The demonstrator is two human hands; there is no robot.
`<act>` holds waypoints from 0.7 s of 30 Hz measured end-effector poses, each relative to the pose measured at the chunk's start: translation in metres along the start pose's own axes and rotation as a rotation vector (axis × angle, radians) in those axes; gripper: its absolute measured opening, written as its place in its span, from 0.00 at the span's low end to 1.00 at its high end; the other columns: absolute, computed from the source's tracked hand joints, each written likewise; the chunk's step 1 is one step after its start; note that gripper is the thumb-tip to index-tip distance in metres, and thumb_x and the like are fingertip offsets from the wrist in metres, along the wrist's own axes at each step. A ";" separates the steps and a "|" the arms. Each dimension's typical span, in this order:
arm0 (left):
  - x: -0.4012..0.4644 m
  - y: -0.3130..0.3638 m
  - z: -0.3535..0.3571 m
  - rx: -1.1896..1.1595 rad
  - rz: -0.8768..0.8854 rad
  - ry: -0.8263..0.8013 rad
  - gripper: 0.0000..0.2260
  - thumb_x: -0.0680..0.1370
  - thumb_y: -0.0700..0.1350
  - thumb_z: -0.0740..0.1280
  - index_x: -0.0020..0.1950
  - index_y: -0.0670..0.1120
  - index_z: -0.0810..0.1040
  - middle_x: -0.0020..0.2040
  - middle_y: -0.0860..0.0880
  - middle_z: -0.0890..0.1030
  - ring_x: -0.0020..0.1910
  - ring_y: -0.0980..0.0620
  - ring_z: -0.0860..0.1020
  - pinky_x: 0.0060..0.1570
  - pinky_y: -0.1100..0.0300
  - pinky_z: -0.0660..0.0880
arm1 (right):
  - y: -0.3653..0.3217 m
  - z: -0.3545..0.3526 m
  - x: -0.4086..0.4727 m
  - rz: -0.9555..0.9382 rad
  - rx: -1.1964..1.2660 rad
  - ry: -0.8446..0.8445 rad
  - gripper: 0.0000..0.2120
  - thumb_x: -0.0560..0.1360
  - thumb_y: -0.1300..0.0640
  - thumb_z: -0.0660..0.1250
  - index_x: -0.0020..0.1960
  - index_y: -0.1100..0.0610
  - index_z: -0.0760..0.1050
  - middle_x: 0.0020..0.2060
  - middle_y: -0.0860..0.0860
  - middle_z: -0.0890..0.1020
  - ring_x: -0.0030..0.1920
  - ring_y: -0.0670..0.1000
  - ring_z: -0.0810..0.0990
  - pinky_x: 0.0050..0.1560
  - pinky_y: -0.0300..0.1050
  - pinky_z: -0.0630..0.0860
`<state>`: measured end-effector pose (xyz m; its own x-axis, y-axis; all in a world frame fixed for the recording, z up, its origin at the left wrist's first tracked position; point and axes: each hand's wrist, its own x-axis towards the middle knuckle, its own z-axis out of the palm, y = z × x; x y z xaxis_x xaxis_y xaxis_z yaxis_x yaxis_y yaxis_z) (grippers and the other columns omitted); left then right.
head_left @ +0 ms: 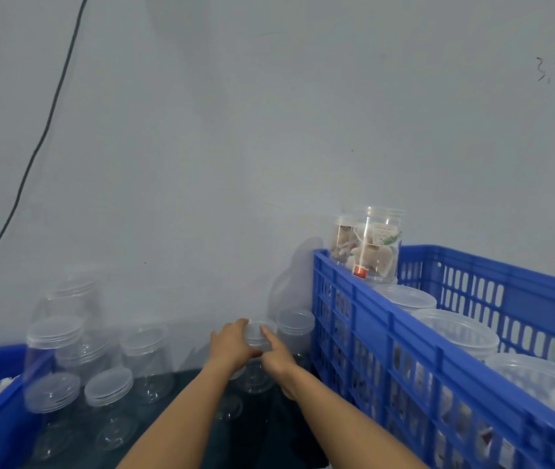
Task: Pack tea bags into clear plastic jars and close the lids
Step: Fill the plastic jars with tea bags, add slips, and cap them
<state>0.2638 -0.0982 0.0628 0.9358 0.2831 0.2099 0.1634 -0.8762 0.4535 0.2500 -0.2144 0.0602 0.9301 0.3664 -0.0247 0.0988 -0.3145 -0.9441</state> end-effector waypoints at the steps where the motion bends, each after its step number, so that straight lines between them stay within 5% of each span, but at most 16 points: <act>1: -0.001 -0.001 0.002 -0.095 -0.004 0.024 0.33 0.71 0.50 0.74 0.73 0.47 0.65 0.66 0.44 0.74 0.65 0.46 0.73 0.66 0.53 0.66 | 0.000 0.001 -0.002 -0.006 0.016 0.007 0.32 0.78 0.72 0.50 0.78 0.51 0.55 0.76 0.55 0.58 0.73 0.55 0.62 0.73 0.51 0.62; 6: -0.011 0.006 -0.001 -0.529 -0.033 0.183 0.48 0.66 0.45 0.79 0.78 0.47 0.54 0.72 0.43 0.67 0.69 0.43 0.69 0.63 0.54 0.69 | -0.008 -0.001 -0.016 -0.109 0.011 0.079 0.38 0.74 0.77 0.49 0.77 0.48 0.56 0.78 0.50 0.46 0.78 0.52 0.48 0.75 0.49 0.52; 11: -0.037 0.018 -0.029 -0.815 -0.036 0.335 0.50 0.64 0.44 0.81 0.78 0.49 0.52 0.66 0.49 0.69 0.61 0.52 0.70 0.59 0.57 0.71 | -0.028 -0.006 -0.033 -0.294 -0.115 0.187 0.39 0.71 0.76 0.55 0.74 0.43 0.62 0.76 0.49 0.54 0.75 0.52 0.55 0.70 0.44 0.61; 15: -0.079 0.031 -0.045 -1.048 -0.012 0.345 0.43 0.66 0.42 0.79 0.75 0.51 0.58 0.66 0.53 0.65 0.62 0.54 0.69 0.49 0.65 0.72 | -0.041 -0.006 -0.060 -0.469 -0.044 0.238 0.31 0.71 0.68 0.66 0.66 0.42 0.67 0.62 0.48 0.60 0.65 0.48 0.64 0.56 0.26 0.67; 17: -0.101 0.033 -0.057 -1.152 0.042 0.296 0.36 0.68 0.42 0.78 0.70 0.53 0.64 0.66 0.53 0.65 0.64 0.55 0.70 0.46 0.68 0.76 | -0.044 -0.005 -0.078 -0.544 -0.027 0.244 0.31 0.71 0.67 0.70 0.65 0.42 0.65 0.59 0.46 0.60 0.61 0.45 0.66 0.52 0.27 0.72; 21: -0.149 0.028 -0.081 -1.391 0.157 0.143 0.26 0.71 0.45 0.74 0.68 0.50 0.71 0.66 0.45 0.75 0.64 0.51 0.75 0.60 0.58 0.76 | -0.052 0.002 -0.117 -0.608 0.036 0.315 0.29 0.69 0.58 0.76 0.63 0.44 0.65 0.58 0.44 0.61 0.60 0.38 0.67 0.54 0.25 0.70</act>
<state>0.1037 -0.1332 0.1139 0.8619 0.3304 0.3846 -0.4555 0.1711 0.8737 0.1354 -0.2390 0.1118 0.7720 0.1946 0.6051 0.6295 -0.1024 -0.7702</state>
